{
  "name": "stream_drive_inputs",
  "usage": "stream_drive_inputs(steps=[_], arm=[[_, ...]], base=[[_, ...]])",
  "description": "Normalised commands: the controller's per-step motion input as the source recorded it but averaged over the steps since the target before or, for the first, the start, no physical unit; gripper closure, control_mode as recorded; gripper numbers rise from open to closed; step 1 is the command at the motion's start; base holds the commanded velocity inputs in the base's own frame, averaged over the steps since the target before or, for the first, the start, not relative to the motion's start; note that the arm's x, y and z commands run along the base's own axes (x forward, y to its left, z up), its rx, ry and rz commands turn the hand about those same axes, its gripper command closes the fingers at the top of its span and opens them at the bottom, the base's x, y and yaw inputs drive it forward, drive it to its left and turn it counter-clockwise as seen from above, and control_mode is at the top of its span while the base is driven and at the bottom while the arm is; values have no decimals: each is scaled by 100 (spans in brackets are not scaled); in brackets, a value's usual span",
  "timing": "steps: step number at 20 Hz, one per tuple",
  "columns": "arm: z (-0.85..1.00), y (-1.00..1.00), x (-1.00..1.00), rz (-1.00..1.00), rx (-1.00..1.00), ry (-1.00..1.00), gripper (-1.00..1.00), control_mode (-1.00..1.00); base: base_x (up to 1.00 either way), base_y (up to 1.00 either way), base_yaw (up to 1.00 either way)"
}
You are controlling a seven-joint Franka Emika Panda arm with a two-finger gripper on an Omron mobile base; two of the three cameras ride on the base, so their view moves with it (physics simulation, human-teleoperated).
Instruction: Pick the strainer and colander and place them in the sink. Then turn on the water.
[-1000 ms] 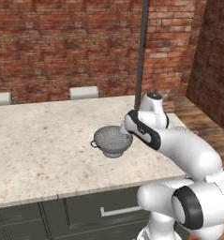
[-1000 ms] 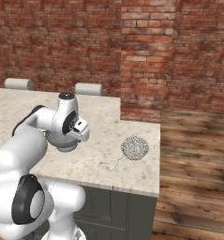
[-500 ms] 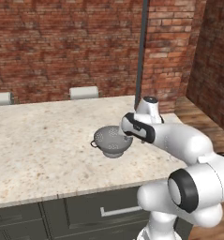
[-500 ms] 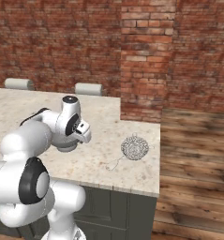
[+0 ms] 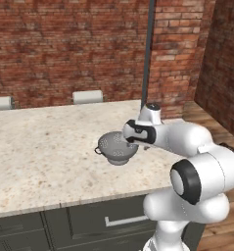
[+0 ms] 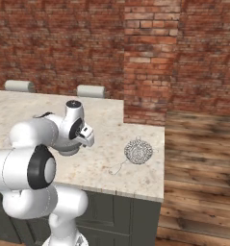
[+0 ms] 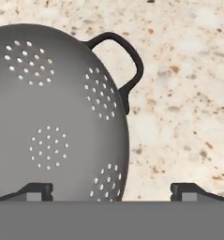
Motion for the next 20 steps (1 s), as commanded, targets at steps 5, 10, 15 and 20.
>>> stream_drive_inputs(steps=[5,10,15,20], arm=[[-15,5,30,0,0,0,-100,-100],[-22,1,21,0,0,0,100,-100],[-24,3,11,0,0,0,100,-100],[-28,2,0,0,0,-1,100,-100]], base=[[0,0,0],[0,0,0],[0,0,0],[0,0,0]])
